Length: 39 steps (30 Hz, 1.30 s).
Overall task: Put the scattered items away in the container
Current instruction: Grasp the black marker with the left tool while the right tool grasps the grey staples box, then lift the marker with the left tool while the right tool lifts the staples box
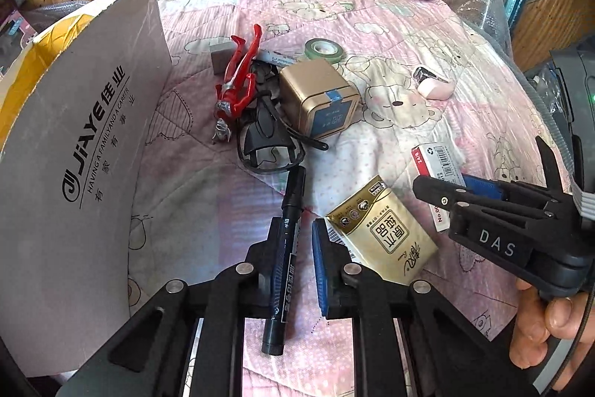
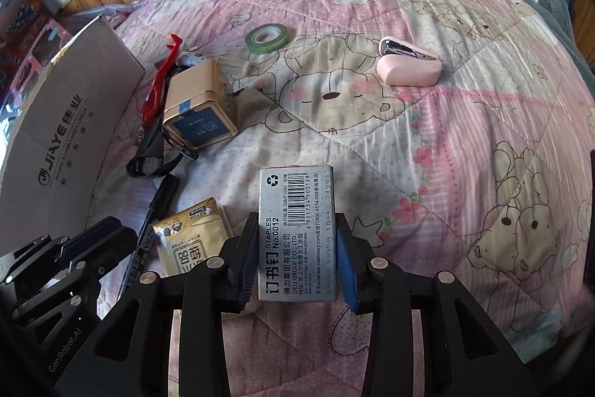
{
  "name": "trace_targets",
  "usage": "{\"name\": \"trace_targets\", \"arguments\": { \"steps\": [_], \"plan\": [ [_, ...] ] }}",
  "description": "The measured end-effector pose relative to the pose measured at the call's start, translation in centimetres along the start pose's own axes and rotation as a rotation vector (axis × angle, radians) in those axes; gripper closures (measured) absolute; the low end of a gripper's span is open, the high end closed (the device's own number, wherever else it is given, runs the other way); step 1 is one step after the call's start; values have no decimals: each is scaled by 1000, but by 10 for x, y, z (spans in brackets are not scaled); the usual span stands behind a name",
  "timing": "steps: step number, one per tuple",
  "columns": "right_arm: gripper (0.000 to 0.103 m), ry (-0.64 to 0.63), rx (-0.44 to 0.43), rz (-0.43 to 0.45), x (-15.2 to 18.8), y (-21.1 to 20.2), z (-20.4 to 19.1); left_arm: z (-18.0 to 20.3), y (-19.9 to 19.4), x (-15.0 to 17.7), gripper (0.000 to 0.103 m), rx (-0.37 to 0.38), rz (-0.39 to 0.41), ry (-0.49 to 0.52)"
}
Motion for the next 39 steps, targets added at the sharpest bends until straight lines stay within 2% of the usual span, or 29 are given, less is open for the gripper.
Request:
{"name": "trace_targets", "arguments": {
  "steps": [11,22,39],
  "plan": [
    [63,-17,-39,29,10,-23,-19,16,-32,-7,88,5,55,13],
    [63,-32,-77,41,10,-44,-43,6,-57,-13,88,43,97,-14],
    [63,-120,-117,73,-4,-74,-115,-46,-99,-24,89,78,165,-112]
  ]
}}
Point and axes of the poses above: each gripper's, at about its wrist camera, not at the fingertips, and y roughly the way its jaws point, z to its right, x to its underside, the point moved 3 cm from there along y, roughly the way its jaws point, and after that the axes turned 1 degree about z, right-handed, at the moved point
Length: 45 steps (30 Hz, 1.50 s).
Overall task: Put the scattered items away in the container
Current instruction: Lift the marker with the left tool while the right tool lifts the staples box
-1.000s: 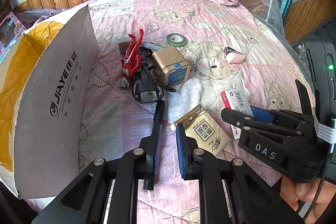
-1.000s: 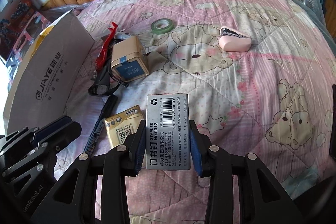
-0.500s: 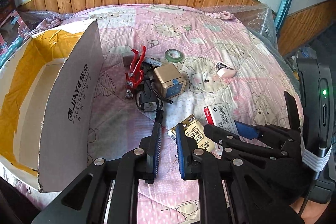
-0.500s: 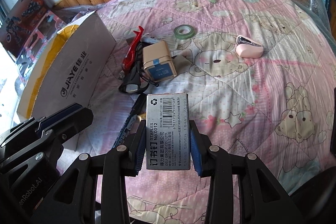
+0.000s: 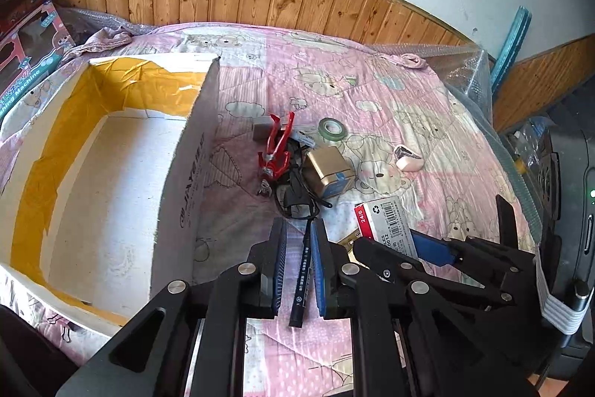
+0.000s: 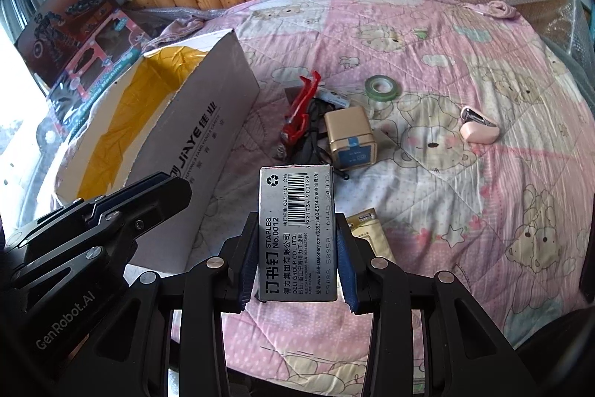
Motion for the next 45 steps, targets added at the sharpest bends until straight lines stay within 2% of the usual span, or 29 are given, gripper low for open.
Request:
{"name": "trace_targets", "arguments": {
  "steps": [8,20,26,29,31,36,38,40,45],
  "plan": [
    [63,-42,-2,6,-9,-2,-27,-30,-14,-5,91,13,23,-53],
    [64,-89,-28,35,-28,-11,-65,-67,-36,-16,100,113,68,-154],
    [64,-87,-28,47,-31,-14,-68,-84,-43,-19,101,170,77,-214],
    [64,-79,13,55,-30,-14,-58,-83,-42,-19,101,169,72,-209],
    [64,-64,78,46,-25,-6,-38,-68,-31,-15,101,219,15,-158],
    [64,64,164,-79,7,37,33,-26,27,17,99,196,-121,-73],
    [64,98,162,-105,18,45,49,-15,55,31,96,213,-186,-55],
    [64,113,158,-117,26,50,59,-9,77,42,79,194,-224,-48],
    [63,121,133,-121,30,58,67,-5,120,56,77,137,-266,-4]
  ]
}}
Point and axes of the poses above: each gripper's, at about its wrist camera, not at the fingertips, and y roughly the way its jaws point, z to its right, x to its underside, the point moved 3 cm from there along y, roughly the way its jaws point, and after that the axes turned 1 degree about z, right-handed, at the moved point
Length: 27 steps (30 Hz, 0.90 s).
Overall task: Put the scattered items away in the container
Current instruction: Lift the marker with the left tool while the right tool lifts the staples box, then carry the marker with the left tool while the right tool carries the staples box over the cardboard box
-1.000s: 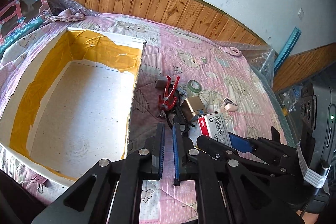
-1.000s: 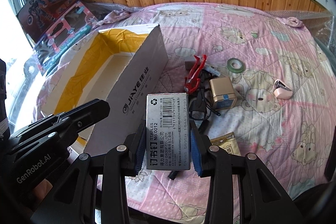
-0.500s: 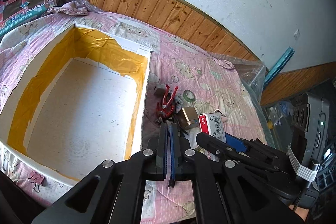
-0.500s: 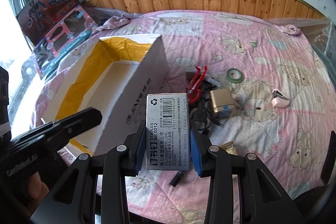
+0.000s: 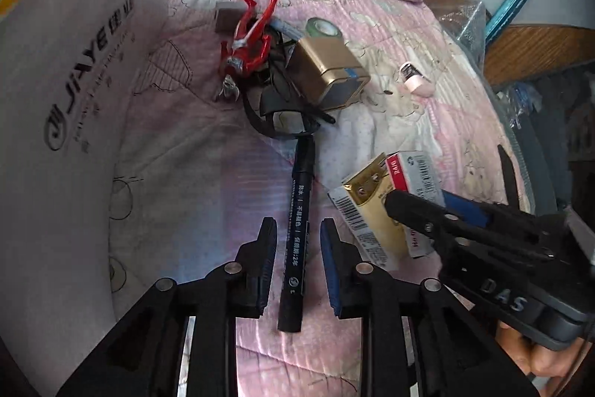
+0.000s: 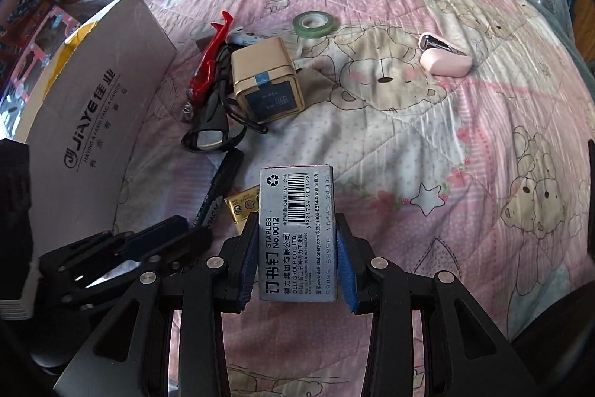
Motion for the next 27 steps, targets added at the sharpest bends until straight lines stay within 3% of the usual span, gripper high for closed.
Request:
{"name": "trace_targets", "arguments": {
  "steps": [4,13,27],
  "plan": [
    [63,10,-10,-2,-2,2,5,4,13,0,89,-46,14,46],
    [63,-5,-81,38,-6,-23,-11,14,-43,-6,89,-1,101,22],
    [63,-106,-123,86,-8,-57,-68,-6,-104,-10,89,-23,197,-30]
  ]
}}
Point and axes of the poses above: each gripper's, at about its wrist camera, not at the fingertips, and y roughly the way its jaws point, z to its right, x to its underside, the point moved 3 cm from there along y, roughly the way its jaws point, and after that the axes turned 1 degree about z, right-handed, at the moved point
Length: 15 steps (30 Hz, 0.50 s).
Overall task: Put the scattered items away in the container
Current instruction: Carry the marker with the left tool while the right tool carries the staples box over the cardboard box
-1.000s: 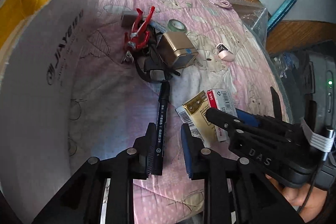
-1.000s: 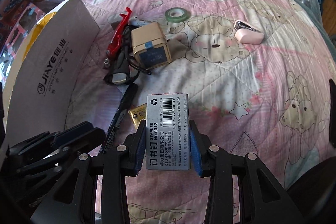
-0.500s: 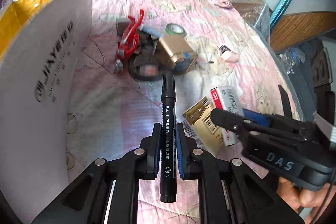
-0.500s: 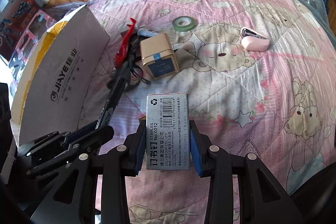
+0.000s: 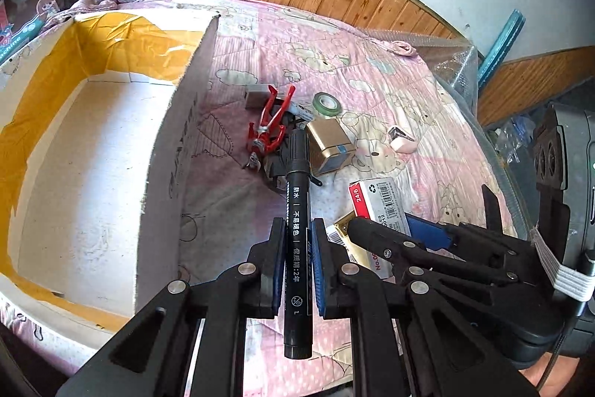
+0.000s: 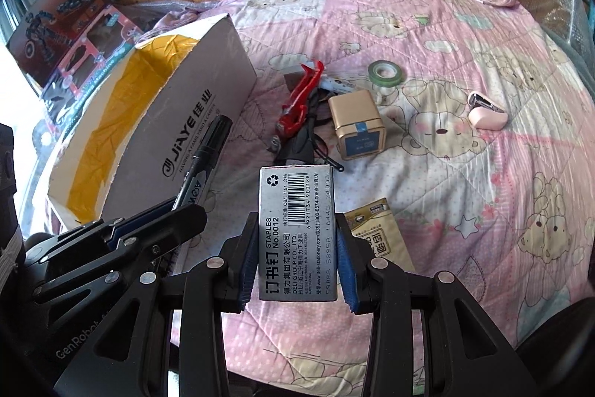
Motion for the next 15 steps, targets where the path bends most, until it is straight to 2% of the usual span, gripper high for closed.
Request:
{"name": "trace_targets", "arguments": {
  "steps": [15],
  "plan": [
    [63,-105,-23,41,-23,-18,-57,-31,-45,-15,89,-20,93,-73]
  ]
}}
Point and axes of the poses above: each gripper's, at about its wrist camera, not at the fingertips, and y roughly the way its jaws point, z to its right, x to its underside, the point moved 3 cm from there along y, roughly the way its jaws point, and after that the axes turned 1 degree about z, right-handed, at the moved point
